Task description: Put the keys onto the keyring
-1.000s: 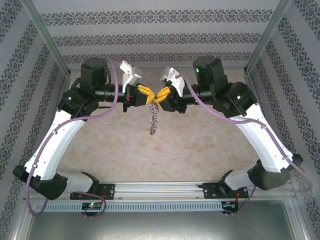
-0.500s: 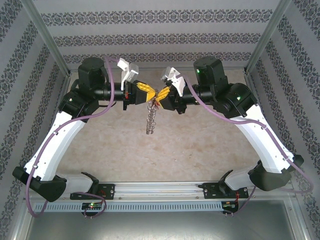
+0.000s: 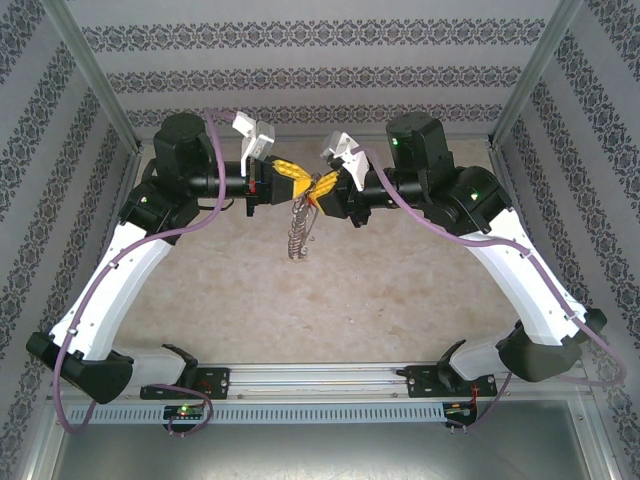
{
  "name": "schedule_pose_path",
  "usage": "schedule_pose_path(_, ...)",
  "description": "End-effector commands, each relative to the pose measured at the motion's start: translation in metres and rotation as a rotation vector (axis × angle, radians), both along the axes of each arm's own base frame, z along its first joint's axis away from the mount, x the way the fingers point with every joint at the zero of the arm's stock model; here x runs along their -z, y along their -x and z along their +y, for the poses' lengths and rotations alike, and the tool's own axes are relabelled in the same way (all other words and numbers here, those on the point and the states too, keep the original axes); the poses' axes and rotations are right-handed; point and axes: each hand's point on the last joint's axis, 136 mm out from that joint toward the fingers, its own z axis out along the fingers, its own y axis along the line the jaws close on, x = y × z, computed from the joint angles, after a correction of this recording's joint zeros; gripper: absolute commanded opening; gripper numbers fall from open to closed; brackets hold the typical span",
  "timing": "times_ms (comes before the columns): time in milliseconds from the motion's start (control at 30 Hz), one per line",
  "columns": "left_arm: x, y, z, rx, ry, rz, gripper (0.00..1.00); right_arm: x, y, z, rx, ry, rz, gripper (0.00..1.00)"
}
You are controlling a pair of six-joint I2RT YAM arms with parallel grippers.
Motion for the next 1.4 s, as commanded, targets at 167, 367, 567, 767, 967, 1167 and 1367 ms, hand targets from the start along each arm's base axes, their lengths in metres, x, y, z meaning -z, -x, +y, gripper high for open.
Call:
schedule_pose_path(167,-0.025,0.006,0.006,0.013,0.074,-0.078,0.0,-0.008,0.004,0.007,-0.032,-0.04,-0.008,0.14)
schedule_pose_path(367,-0.027,0.003,0.009,0.004,0.085,-0.077,0.0,-0.016,-0.002,-0.004,0.027,-0.052,-0.042,0.29)
schedule_pose_path(567,-0.03,-0.001,0.011,0.004,0.116,-0.069,0.0,-0.032,-0.009,-0.013,0.055,-0.118,-0.047,0.3)
schedule_pose_path(767,-0.031,-0.002,0.01,0.022,0.129,-0.062,0.0,-0.035,-0.012,-0.011,0.05,-0.146,-0.039,0.29)
schedule_pose_path(967,-0.032,0.001,0.01,0.048,0.137,-0.056,0.0,-0.036,-0.014,-0.007,0.032,-0.157,-0.028,0.28)
schedule_pose_path(1167,-0.03,0.001,0.009,0.052,0.135,-0.047,0.0,-0.035,-0.012,-0.002,-0.002,-0.167,-0.001,0.25)
schedule_pose_path(1367,-0.03,-0.001,0.009,0.05,0.138,-0.042,0.0,-0.03,-0.009,0.002,-0.03,-0.165,0.027,0.17)
